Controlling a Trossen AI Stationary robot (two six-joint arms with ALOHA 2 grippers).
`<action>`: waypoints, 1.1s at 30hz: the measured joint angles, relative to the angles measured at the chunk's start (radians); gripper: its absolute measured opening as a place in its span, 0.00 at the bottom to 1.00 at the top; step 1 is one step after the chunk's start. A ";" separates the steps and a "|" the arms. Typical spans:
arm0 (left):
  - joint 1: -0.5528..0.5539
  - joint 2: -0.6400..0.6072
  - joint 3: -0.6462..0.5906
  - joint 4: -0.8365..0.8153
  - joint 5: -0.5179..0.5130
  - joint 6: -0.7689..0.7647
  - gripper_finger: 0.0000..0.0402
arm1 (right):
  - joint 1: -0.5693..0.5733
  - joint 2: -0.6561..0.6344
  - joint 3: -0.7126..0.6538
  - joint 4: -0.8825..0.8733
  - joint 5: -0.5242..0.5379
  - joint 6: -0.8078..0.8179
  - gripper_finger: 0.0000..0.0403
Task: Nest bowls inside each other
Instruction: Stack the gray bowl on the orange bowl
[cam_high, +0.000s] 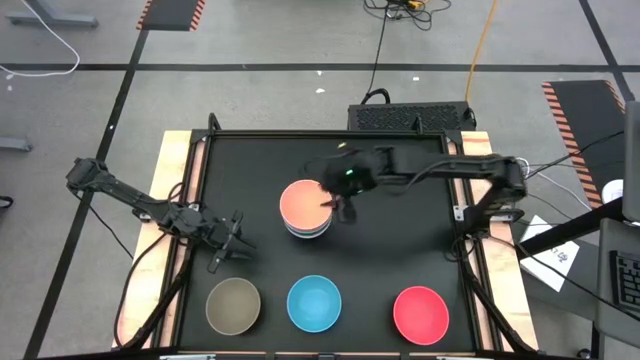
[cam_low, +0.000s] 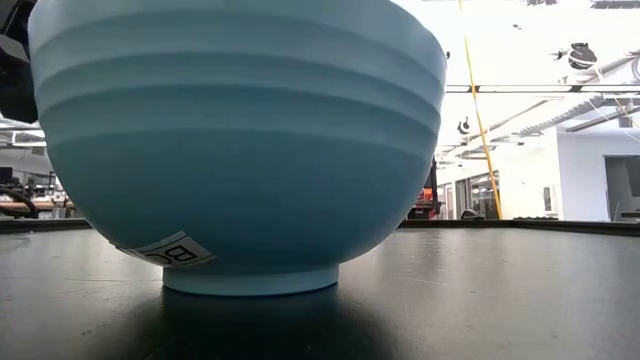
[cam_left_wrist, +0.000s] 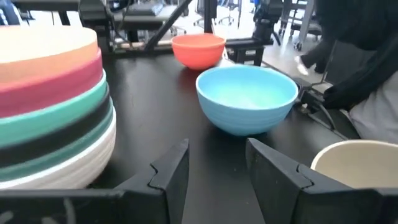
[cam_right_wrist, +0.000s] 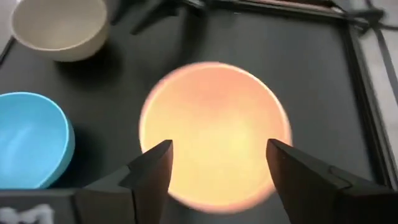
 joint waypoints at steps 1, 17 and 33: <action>0.000 0.000 0.000 0.013 0.000 0.005 0.40 | -0.010 -0.038 -0.044 0.008 0.000 0.019 0.63; 0.000 0.000 0.000 0.044 -0.060 -0.024 0.40 | 0.084 -0.774 -0.995 0.566 0.004 0.284 0.63; 0.000 -0.001 0.000 0.107 -0.090 -0.003 0.40 | 0.202 -1.102 -1.411 0.715 0.114 0.296 0.63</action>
